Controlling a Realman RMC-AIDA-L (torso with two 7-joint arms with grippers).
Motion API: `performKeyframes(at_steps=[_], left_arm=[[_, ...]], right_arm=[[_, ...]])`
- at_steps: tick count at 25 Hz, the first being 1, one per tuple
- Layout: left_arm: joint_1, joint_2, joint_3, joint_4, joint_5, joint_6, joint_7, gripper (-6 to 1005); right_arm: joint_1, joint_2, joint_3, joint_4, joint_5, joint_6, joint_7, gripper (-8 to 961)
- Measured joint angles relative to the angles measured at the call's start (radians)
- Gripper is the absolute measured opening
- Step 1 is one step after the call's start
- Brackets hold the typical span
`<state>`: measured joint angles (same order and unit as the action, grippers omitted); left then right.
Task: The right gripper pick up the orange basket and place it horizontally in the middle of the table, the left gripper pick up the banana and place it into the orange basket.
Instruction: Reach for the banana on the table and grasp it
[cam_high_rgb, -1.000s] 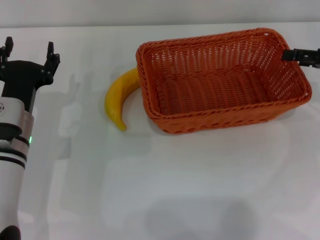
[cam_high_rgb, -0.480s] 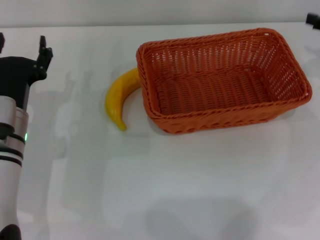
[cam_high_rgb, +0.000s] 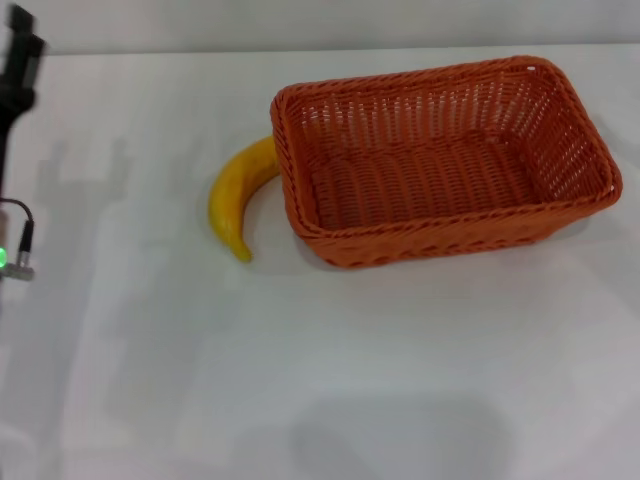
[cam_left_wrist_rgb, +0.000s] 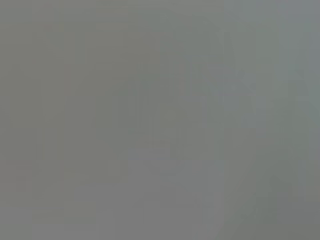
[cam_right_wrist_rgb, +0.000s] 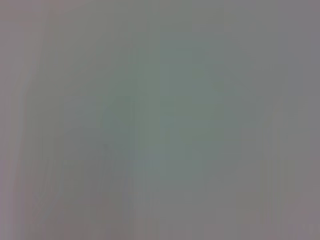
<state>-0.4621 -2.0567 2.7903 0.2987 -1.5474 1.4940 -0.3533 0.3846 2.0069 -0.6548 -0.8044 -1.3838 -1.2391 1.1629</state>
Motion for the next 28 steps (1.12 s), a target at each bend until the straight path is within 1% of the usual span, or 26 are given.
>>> performKeyframes(at_steps=[1, 3, 5, 7, 9, 11, 13, 16, 18, 19, 21, 22, 23, 25, 28], left_arm=[[-0.001, 0.006, -0.001, -0.045, 0.030, 0.034, -0.157, 848], [-0.021, 0.002, 0.003, -0.184, 0.084, 0.106, -0.476, 848], [-0.050, -0.009, 0.019, -0.314, 0.117, 0.171, -0.719, 847], [-0.083, -0.012, 0.043, -0.413, 0.152, 0.239, -0.902, 847], [-0.113, -0.002, 0.054, -0.469, 0.204, 0.291, -1.018, 847], [-0.157, 0.026, 0.055, -0.519, 0.307, 0.343, -1.127, 847], [-0.194, 0.055, 0.055, -0.540, 0.406, 0.379, -1.172, 847], [-0.266, 0.110, 0.055, -0.553, 0.607, 0.427, -1.180, 847], [-0.324, 0.139, 0.055, -0.575, 0.745, 0.449, -1.180, 847], [-0.349, 0.147, 0.055, -0.588, 0.793, 0.457, -1.180, 847], [-0.416, 0.157, 0.056, -0.637, 0.938, 0.484, -1.182, 847], [-0.434, 0.158, 0.056, -0.654, 0.977, 0.491, -1.184, 847], [-0.467, 0.158, 0.057, -0.688, 1.049, 0.501, -1.187, 847], [-0.527, 0.157, 0.057, -0.749, 1.176, 0.508, -1.192, 847], [-0.609, 0.150, 0.057, -0.839, 1.353, 0.480, -1.207, 847]], right_arm=[[0.000, -0.001, 0.002, 0.015, 0.000, 0.000, -0.008, 843], [0.003, -0.002, 0.006, 0.051, 0.007, 0.001, -0.030, 843], [0.006, -0.002, 0.007, 0.081, 0.016, 0.005, -0.055, 843], [0.008, -0.003, 0.008, 0.106, 0.021, 0.010, -0.074, 843], [0.009, -0.003, 0.008, 0.119, 0.023, 0.011, -0.085, 843], [0.006, -0.004, 0.008, 0.128, 0.024, 0.012, -0.093, 843], [0.004, -0.004, 0.008, 0.137, 0.025, 0.018, -0.104, 843], [0.007, -0.004, 0.010, 0.162, 0.026, 0.029, -0.127, 843], [0.008, -0.004, 0.012, 0.172, 0.026, 0.038, -0.134, 843], [0.009, -0.004, 0.013, 0.172, 0.026, 0.042, -0.135, 843], [0.009, -0.004, 0.013, 0.173, 0.026, 0.048, -0.137, 842], [0.010, -0.004, 0.013, 0.173, 0.027, 0.055, -0.140, 842], [0.012, -0.004, 0.014, 0.174, 0.027, 0.070, -0.146, 842], [0.014, -0.004, 0.015, 0.179, 0.027, 0.079, -0.149, 842], [0.022, -0.004, 0.017, 0.195, 0.027, 0.098, -0.160, 842]])
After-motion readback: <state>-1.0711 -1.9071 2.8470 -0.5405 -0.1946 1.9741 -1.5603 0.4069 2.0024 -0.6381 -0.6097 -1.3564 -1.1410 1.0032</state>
